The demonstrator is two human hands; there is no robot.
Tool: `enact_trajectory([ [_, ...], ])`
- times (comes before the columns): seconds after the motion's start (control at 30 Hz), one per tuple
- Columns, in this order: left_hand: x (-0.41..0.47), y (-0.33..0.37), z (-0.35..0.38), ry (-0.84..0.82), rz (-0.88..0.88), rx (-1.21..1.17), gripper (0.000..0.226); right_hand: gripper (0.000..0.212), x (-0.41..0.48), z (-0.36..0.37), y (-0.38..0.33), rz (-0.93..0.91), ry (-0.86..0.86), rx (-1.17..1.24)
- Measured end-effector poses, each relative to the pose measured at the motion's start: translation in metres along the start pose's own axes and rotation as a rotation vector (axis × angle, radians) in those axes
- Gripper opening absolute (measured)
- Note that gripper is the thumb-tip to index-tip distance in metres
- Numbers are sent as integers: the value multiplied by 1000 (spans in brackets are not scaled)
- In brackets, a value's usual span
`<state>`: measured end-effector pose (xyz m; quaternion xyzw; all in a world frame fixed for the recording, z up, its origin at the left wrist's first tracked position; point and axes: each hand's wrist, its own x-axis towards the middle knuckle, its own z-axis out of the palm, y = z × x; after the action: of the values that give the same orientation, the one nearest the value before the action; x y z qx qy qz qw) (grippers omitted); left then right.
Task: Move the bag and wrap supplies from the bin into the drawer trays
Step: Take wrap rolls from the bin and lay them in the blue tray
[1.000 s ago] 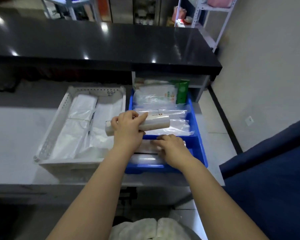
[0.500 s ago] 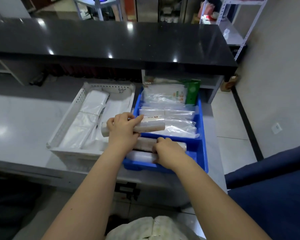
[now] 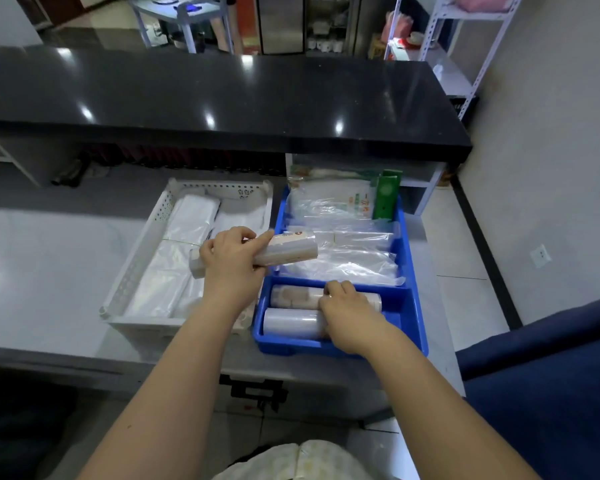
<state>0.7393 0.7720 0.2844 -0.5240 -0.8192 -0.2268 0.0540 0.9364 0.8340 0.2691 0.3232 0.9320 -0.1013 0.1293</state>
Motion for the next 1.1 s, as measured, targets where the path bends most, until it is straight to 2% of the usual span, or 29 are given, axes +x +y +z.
enact_trajectory([
  [0.13,10,-7,-6,23,5,-21,58,31,-10,-11,4,63,60,127],
  [0.27,19,-16,-6,-28,-16,-24,59,26,-12,-22,9,110,259,181],
  [0.43,15,-7,5,-166,32,-10,60,55,-25,-35,43,208,560,193],
  [0.57,8,9,17,-257,135,36,64,60,-45,-45,72,328,688,252],
  [0.7,-4,30,26,-392,244,0,64,58,-53,-49,86,414,704,209],
  [0.9,-34,69,41,-543,425,16,60,54,-44,-38,66,393,622,220],
  [1.0,-40,74,45,-582,395,-36,52,55,-42,-32,62,382,591,228],
  [1.1,-36,68,41,-544,362,-75,47,55,-41,-30,61,382,576,220],
])
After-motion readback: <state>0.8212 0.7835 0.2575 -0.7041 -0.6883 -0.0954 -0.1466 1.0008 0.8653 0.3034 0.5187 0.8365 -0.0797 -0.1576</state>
